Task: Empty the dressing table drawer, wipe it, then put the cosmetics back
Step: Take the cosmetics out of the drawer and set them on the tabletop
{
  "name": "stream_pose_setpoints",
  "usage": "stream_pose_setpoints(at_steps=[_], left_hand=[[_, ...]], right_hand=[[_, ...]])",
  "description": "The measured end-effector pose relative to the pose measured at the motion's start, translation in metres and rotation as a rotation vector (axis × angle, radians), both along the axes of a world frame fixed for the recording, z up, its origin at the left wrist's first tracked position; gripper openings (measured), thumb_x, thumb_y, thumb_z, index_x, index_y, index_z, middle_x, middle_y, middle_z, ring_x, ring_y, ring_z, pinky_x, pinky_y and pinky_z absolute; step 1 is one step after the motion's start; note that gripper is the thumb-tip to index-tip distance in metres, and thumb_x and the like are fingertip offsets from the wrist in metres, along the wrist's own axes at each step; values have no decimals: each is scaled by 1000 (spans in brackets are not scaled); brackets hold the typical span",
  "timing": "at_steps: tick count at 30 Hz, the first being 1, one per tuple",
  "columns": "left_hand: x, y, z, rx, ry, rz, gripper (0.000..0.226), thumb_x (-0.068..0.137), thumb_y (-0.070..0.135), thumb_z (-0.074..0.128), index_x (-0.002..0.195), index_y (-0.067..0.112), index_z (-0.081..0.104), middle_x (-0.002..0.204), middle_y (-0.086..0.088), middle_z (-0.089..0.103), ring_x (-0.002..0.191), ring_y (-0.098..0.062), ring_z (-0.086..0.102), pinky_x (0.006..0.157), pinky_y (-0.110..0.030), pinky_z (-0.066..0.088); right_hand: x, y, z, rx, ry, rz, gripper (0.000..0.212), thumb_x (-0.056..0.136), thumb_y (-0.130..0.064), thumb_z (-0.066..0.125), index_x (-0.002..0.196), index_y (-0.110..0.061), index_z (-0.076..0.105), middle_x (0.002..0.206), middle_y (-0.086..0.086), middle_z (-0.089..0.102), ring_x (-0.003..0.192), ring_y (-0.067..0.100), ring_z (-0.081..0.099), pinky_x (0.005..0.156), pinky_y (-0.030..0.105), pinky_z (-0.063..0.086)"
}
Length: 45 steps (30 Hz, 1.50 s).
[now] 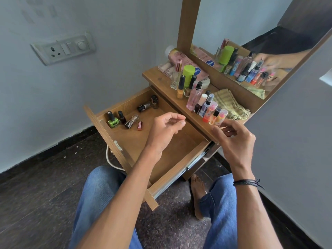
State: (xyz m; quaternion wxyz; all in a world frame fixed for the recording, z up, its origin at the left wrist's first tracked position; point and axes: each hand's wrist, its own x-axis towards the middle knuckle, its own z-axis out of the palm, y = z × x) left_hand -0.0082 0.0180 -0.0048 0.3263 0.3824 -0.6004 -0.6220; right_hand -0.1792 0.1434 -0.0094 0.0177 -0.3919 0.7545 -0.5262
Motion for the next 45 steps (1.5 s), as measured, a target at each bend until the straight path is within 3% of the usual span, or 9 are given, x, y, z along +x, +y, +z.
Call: stream_pose_setpoints(at_steps=[5, 11, 14, 17, 21, 26, 29, 38, 45], left_hand=[[1, -2, -3, -4, -31, 2, 12, 92, 16, 72, 102, 20, 76, 94, 3, 75, 92, -12, 71, 73, -18, 54], [10, -13, -3, -28, -75, 28, 11, 91, 17, 73, 100, 22, 76, 96, 5, 74, 95, -10, 70, 77, -19, 54], [28, -33, -7, -156, -326, 88, 9, 91, 22, 73, 98, 28, 74, 99, 13, 72, 97, -5, 66, 78, -24, 52], [51, -52, -19, -385, -759, 174, 15, 92, 26, 72, 108, 26, 71, 115, 7, 65, 106, -15, 57, 70, -29, 44], [63, -64, -28, -565, -960, 279, 29, 92, 24, 72, 121, 20, 68, 132, -2, 55, 120, -28, 42, 90, -39, 45], [51, -69, -32, -366, -1075, 6, 72, 97, 33, 65, 157, 11, 30, 165, -4, 21, 146, -32, 24, 110, -51, 37], [49, -70, -37, -268, -1165, -122, 80, 99, 37, 61, 161, 13, 16, 169, 0, 2, 150, -31, 11, 114, -54, 32], [51, -71, -43, -326, -1161, -76, 46, 95, 24, 68, 136, 14, 49, 141, -6, 29, 122, -31, 43, 93, -46, 45], [48, -69, -45, -265, -1161, -100, 45, 86, 24, 79, 125, 14, 57, 132, -7, 29, 107, -27, 53, 89, -43, 52]], right_hand=[[2, -4, -1, 13, 17, -32, 19, 81, -28, 86, 92, -30, 71, 80, -18, 66, 67, -4, 62, 69, 10, 51], [3, -8, -4, 48, 29, -63, 21, 80, -28, 87, 98, -24, 76, 82, -8, 67, 68, 1, 62, 71, 16, 53], [2, -7, -1, 62, 1, -48, 27, 77, -29, 89, 100, -27, 75, 85, -5, 70, 70, 8, 64, 74, 22, 56], [-4, 0, 5, 74, -67, 16, 35, 72, -25, 92, 100, -35, 71, 89, -4, 73, 77, 14, 70, 80, 29, 59], [-14, 5, 9, 107, -217, 97, 41, 68, -24, 92, 105, -27, 74, 90, -5, 76, 82, 16, 73, 84, 37, 62], [-21, 10, 11, 98, -279, 136, 40, 68, -28, 88, 104, -18, 74, 94, 1, 77, 90, 19, 75, 86, 31, 61], [-23, 12, 10, 78, -321, 143, 41, 69, -26, 88, 105, -15, 75, 96, 3, 77, 91, 20, 75, 87, 29, 60], [-18, 10, 10, 45, -319, 168, 40, 71, -21, 88, 108, -14, 74, 92, 2, 77, 83, 16, 75, 78, 19, 59], [-16, 14, 14, 88, -261, 144, 27, 76, -20, 88, 100, -19, 76, 90, 1, 76, 84, 24, 74, 81, 30, 61]])
